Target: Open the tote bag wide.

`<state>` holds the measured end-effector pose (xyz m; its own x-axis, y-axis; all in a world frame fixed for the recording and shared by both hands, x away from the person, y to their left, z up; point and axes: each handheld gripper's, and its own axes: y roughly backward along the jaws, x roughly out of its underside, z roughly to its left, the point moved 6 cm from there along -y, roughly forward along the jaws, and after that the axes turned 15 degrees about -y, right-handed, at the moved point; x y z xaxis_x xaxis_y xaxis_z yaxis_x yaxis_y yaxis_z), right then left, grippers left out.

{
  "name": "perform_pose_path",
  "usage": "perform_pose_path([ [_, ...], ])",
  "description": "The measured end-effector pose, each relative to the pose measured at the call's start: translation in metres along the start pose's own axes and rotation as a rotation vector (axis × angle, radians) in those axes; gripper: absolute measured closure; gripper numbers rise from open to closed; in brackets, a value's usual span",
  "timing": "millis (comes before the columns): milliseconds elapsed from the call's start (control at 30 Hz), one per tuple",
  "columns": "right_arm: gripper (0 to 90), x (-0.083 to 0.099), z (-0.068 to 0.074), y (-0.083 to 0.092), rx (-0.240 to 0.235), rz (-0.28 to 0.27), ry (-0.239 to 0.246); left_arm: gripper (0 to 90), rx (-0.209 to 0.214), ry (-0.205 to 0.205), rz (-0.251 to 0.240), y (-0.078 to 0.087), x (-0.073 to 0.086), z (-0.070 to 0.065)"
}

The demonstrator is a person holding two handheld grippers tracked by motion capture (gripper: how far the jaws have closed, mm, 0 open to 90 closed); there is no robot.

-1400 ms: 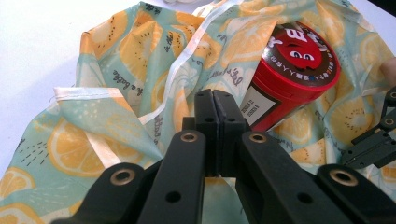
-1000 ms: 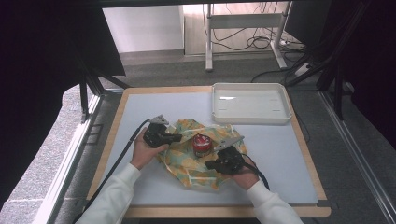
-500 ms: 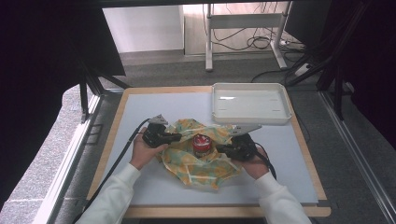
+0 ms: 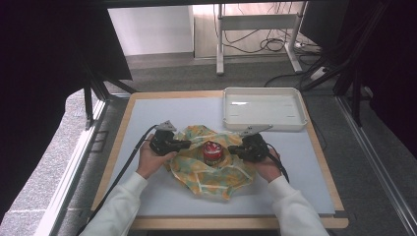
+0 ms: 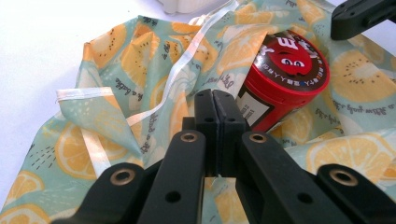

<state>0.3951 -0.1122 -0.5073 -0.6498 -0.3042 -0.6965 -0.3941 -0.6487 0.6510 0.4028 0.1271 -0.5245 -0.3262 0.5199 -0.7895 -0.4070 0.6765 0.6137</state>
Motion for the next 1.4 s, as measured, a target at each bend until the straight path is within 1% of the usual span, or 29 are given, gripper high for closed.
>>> perform_pose_path([
  [67, 89.2, 0.002, 0.0, -0.001, 0.008, 0.011, 0.007, 90.0, 0.0, -0.002, -0.003, 0.001, -0.001, -0.001],
  [233, 89.2, 0.002, -0.003, -0.004, 0.021, 0.02, 0.007, 90.0, 0.002, -0.008, -0.013, 0.004, -0.003, -0.003],
  [333, 89.2, 0.003, -0.005, -0.007, 0.04, 0.033, 0.013, 90.0, 0.005, -0.01, -0.018, 0.005, -0.004, -0.005],
  [433, 89.2, 0.003, -0.007, -0.012, 0.045, 0.043, 0.007, 90.0, 0.015, -0.011, -0.02, 0.006, -0.004, -0.006],
  [567, 89.2, 0.005, -0.011, -0.02, 0.043, 0.064, -0.007, 90.0, 0.026, -0.019, -0.016, 0.007, -0.005, -0.01],
  [700, 89.2, 0.004, -0.009, -0.022, 0.035, 0.073, 0.004, 90.0, 0.033, -0.035, -0.021, 0.009, -0.006, -0.014],
  [767, 89.2, 0.004, -0.008, -0.024, 0.037, 0.075, 0.007, 90.0, 0.038, -0.035, -0.02, 0.009, -0.007, -0.016],
  [900, 89.2, 0.002, -0.009, -0.028, 0.041, 0.082, 0.008, 90.0, 0.051, -0.04, -0.006, 0.005, -0.006, -0.018],
  [1000, 89.2, 0.002, -0.012, -0.031, 0.042, 0.085, 0.005, 90.0, 0.061, -0.056, 0.016, -0.001, -0.003, -0.02],
  [1100, 89.2, 0.002, -0.015, -0.035, 0.045, 0.091, -0.001, 90.0, 0.069, -0.053, 0.036, -0.008, -0.001, -0.02],
  [1167, 89.2, 0.0, -0.019, -0.038, 0.051, 0.089, -0.007, 90.0, 0.066, -0.046, 0.054, -0.015, 0.002, -0.017],
  [1200, 89.2, 0.0, -0.02, -0.039, 0.053, 0.089, -0.009, 90.0, 0.059, -0.037, 0.062, -0.019, 0.003, -0.014],
  [1267, 89.2, -0.002, -0.025, -0.042, 0.061, 0.087, -0.018, 90.0, 0.026, -0.029, 0.091, -0.025, 0.007, -0.007],
  [1333, 89.2, -0.004, -0.03, -0.045, 0.07, 0.083, -0.031, 90.0, -0.004, -0.007, 0.105, -0.03, 0.011, 0.001],
  [1367, 89.2, -0.005, -0.033, -0.046, 0.076, 0.08, -0.039, 90.0, -0.01, -0.003, 0.111, -0.032, 0.012, 0.003],
  [1400, 89.2, -0.005, -0.035, -0.047, 0.082, 0.079, -0.046, 90.0, -0.021, -0.008, 0.123, -0.034, 0.014, 0.006],
])
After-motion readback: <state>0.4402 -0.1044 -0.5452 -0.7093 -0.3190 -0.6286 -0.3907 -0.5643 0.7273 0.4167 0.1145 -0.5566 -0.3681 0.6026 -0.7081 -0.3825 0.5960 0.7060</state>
